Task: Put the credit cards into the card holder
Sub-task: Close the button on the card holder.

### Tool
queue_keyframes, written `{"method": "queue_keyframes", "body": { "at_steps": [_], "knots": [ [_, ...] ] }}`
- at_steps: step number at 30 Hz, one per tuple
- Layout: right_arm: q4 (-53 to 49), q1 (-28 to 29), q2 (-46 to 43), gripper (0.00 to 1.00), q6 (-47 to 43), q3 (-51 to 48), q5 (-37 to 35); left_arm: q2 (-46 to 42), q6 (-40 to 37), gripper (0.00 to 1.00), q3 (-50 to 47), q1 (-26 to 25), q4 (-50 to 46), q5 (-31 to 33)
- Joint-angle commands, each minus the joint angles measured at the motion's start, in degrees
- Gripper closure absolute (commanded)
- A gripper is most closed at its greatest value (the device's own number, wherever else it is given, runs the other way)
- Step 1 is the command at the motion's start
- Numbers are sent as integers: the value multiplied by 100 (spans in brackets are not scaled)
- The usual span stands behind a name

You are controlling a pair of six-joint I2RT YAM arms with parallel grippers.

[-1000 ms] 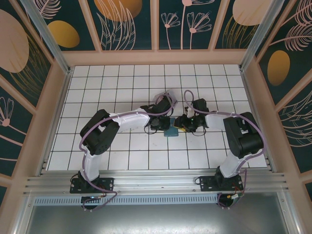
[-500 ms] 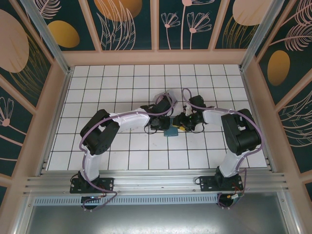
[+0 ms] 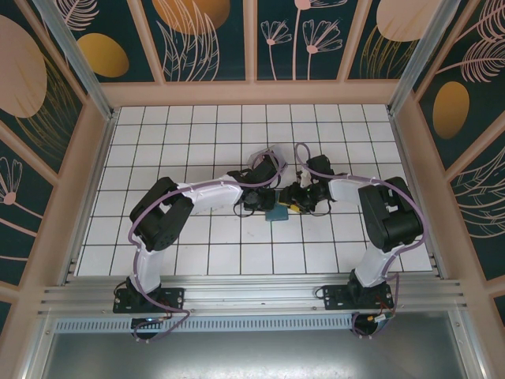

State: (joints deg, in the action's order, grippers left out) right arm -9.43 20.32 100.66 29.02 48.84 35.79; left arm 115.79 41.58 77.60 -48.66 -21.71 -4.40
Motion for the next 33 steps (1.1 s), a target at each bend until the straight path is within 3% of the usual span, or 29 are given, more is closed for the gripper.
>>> {"method": "queue_keyframes", "body": {
  "at_steps": [1,33],
  "knots": [
    [774,431,559,52,64,-287,631,337,-59,88,-58,-217,458,-535],
    [-148,849,1113,53,-339,-7,-456,369,-80,88,0,-217,405,-520]
  ]
}}
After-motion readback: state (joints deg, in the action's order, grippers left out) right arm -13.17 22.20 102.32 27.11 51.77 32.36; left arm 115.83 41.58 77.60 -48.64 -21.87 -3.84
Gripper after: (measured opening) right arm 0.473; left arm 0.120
